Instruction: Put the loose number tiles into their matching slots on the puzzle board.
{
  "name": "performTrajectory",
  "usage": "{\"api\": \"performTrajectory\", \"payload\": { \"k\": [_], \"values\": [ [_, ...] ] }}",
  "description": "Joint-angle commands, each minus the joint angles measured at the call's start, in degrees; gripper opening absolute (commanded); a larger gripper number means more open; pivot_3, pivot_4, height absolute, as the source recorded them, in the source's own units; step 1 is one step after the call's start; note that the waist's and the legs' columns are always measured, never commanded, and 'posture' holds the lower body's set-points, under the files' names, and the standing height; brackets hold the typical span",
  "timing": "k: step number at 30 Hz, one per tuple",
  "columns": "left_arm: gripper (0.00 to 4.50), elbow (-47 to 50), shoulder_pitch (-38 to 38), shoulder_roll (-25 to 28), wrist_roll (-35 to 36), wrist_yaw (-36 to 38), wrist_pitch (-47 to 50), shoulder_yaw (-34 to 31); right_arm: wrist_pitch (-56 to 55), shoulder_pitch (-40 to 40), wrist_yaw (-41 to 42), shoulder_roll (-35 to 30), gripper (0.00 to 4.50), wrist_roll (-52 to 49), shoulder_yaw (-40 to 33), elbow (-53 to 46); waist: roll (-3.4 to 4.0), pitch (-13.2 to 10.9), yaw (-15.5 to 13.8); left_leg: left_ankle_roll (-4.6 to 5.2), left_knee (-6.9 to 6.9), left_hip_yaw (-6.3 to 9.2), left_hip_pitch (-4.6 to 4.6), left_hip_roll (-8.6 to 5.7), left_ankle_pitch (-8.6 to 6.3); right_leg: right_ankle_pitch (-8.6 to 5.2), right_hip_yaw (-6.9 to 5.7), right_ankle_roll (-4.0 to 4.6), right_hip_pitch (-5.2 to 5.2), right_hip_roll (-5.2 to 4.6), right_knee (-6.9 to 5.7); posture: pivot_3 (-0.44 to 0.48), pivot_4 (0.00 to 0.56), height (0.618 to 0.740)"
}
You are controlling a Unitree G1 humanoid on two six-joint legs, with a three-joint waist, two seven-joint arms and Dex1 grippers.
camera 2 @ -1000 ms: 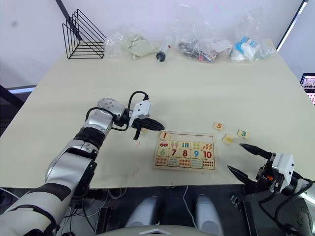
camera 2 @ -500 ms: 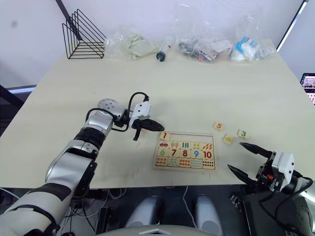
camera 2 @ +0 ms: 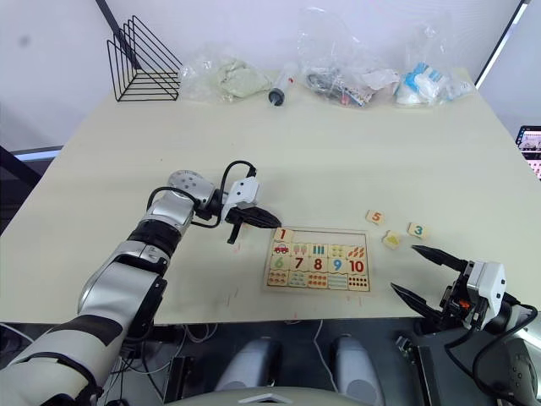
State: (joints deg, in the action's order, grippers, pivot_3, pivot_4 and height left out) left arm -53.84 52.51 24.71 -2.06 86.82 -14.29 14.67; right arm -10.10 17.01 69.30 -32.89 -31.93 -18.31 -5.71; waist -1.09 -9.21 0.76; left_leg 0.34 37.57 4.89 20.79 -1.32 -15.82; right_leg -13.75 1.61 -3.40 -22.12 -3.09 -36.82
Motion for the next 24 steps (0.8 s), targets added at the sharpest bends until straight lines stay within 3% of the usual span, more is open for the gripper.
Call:
{"api": "performTrajectory", "payload": {
  "k": [1,24],
  "values": [
    [0.11,0.2,0.1,0.4,0.2,1.0,-0.7,-0.2,-0.7,-0.2,0.1,-0.8,4.5,-0.8,-1.2,-0.7,0.0,0.0,0.0,0.0,0.0,0.0,0.0,0.0,0.0,0.0,0.0,0.0,0.0,0.0,0.0,0.0,0.15,0.74],
    [0.11,0.3,-0.1,0.4,1.0,2.0,-1.8,-0.8,-1.3,-0.9,0.5,-0.4,4.5,-0.4,-0.7,0.6,0.0,0.0,0.0,0.0,0.0,0.0,0.0,0.0,0.0,0.0,0.0,0.0,0.0,0.0,0.0,0.0,0.15,0.74]
  ]
}}
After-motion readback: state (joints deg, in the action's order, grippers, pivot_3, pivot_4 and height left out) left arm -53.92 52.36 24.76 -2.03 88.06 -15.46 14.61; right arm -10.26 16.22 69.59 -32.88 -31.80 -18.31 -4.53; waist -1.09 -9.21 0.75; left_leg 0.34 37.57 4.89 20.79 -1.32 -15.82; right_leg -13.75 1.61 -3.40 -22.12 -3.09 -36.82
